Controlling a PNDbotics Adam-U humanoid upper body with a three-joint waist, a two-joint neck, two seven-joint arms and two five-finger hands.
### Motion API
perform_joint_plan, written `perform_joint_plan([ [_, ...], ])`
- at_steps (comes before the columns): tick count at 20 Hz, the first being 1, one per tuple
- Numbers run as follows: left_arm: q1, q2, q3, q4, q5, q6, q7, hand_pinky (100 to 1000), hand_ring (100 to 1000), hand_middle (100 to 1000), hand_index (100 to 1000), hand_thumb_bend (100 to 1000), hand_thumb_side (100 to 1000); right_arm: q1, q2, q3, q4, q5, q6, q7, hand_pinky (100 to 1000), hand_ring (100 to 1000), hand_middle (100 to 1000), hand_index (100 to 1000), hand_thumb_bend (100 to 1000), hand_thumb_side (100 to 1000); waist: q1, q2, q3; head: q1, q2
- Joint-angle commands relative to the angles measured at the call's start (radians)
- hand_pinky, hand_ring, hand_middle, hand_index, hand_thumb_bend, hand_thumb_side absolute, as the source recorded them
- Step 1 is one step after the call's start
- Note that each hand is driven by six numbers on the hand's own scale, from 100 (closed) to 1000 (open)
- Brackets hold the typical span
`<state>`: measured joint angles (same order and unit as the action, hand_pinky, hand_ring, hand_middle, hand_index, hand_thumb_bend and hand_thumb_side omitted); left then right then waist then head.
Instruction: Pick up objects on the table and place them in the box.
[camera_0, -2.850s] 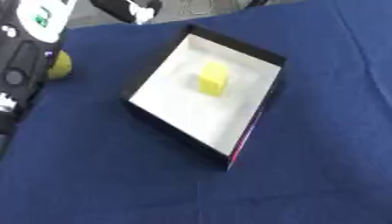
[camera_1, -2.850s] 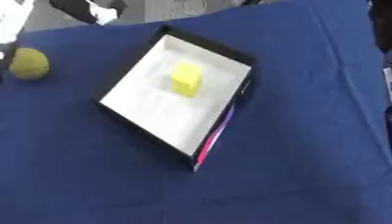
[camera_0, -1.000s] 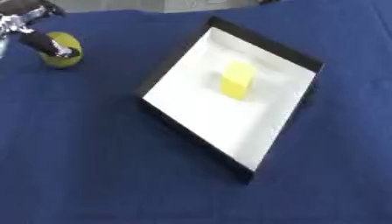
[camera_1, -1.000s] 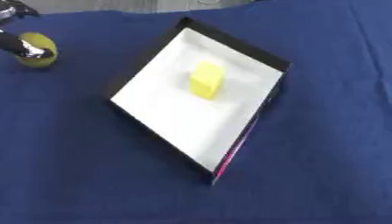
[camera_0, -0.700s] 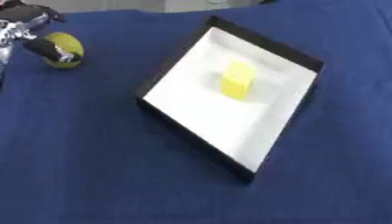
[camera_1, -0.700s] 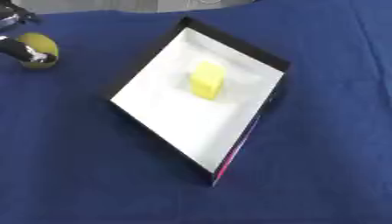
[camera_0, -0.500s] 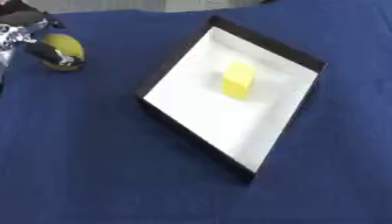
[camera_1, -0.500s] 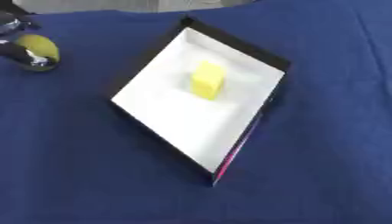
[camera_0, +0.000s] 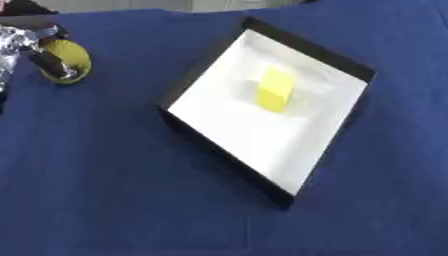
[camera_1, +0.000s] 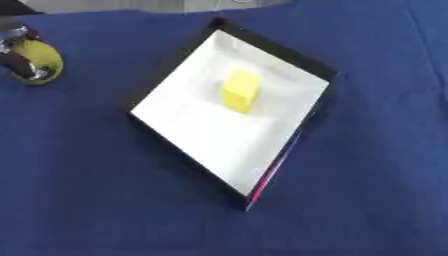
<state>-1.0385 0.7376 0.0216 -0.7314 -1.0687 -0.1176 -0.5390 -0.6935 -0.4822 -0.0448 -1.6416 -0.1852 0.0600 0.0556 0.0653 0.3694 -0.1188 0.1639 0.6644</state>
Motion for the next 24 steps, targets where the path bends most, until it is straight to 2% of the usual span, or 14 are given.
perform_joint_plan([
  [1, -0.02, 0.027, -0.004, -0.023, 0.015, -0.003, -0.006, 728, 633, 553, 644, 428, 100, -0.007, -0.025, -0.008, -0.004, 0.005, -0.002, 0.001, 1000, 942, 906, 866, 100, 508, -0.004, -0.038, 0.007, -0.005, 0.009],
  [9, -0.054, 0.025, -0.035, -0.072, 0.015, -0.021, 0.036, 715, 595, 504, 591, 511, 100, 0.002, -0.023, -0.008, -0.002, -0.001, 0.001, -0.001, 1000, 941, 905, 866, 100, 503, -0.002, -0.072, 0.019, -0.013, 0.028],
  [15, -0.095, 0.009, -0.073, -0.135, 0.054, -0.063, 0.031, 716, 590, 507, 593, 503, 100, 0.007, -0.021, -0.01, -0.006, -0.007, 0.004, -0.004, 1000, 941, 905, 865, 100, 498, 0.002, -0.095, 0.022, -0.02, 0.039],
  [21, -0.17, -0.052, -0.158, -0.266, 0.124, -0.138, 0.005, 716, 591, 507, 591, 532, 100, 0.0, -0.02, -0.013, -0.013, -0.015, 0.006, -0.013, 1000, 940, 904, 864, 100, 493, 0.003, -0.104, 0.017, -0.019, 0.047],
  [24, -0.203, -0.078, -0.196, -0.355, 0.175, -0.166, -0.001, 708, 584, 503, 584, 506, 100, -0.002, -0.019, -0.012, -0.014, -0.017, 0.008, -0.012, 1000, 940, 904, 864, 100, 495, 0.008, -0.106, 0.015, -0.019, 0.047],
])
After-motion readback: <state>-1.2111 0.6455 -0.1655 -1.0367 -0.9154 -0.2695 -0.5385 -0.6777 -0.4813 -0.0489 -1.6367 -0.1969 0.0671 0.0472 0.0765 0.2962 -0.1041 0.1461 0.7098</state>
